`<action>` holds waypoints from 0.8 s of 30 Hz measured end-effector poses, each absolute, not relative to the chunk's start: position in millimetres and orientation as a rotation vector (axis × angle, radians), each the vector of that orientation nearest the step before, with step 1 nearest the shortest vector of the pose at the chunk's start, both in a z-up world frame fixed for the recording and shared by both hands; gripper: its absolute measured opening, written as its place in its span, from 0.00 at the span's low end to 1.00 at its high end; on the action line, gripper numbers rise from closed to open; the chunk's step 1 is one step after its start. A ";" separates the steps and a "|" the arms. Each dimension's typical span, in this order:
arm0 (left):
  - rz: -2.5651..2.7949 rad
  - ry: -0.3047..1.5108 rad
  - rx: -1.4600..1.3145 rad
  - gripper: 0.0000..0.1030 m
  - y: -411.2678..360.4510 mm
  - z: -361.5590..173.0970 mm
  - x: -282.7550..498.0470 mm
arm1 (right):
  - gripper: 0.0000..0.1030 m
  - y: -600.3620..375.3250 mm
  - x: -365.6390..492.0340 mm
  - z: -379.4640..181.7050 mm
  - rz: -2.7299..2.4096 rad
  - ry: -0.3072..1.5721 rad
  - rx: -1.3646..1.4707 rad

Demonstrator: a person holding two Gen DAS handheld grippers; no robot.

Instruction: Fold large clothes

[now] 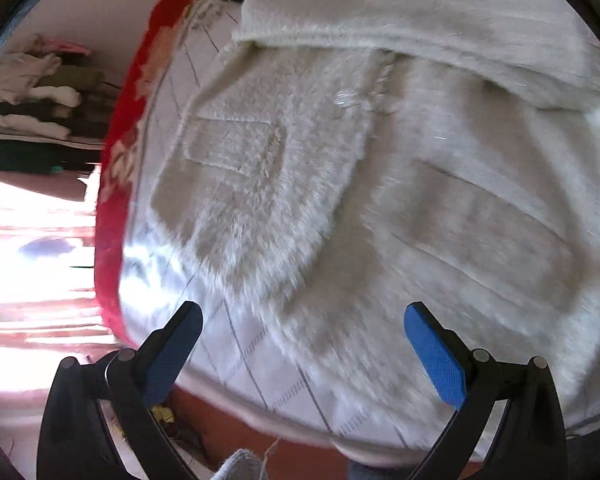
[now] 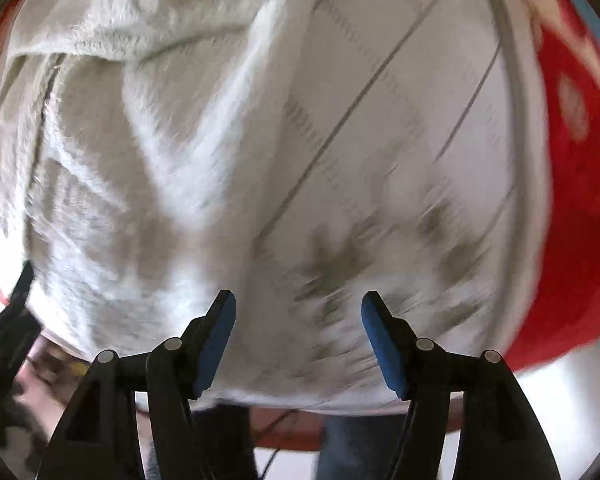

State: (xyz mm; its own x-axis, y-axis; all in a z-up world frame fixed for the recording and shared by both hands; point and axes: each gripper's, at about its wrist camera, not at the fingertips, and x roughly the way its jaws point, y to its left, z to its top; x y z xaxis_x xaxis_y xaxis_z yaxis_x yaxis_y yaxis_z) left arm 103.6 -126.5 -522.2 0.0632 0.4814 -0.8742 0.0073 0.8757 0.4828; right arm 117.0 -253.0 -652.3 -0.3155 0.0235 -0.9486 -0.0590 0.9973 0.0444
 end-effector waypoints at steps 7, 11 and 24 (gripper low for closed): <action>0.353 1.491 0.498 1.00 -212.9 -523.1 64.9 | 0.65 -316.4 149.6 -644.3 0.185 1.834 -0.117; 0.301 1.432 0.658 1.00 -266.9 -532.0 48.0 | 0.65 -366.7 167.6 -653.8 0.180 1.862 -0.014; 0.379 1.308 1.048 1.00 -305.3 -606.1 45.8 | 0.65 -523.9 199.4 -695.5 0.059 1.932 0.270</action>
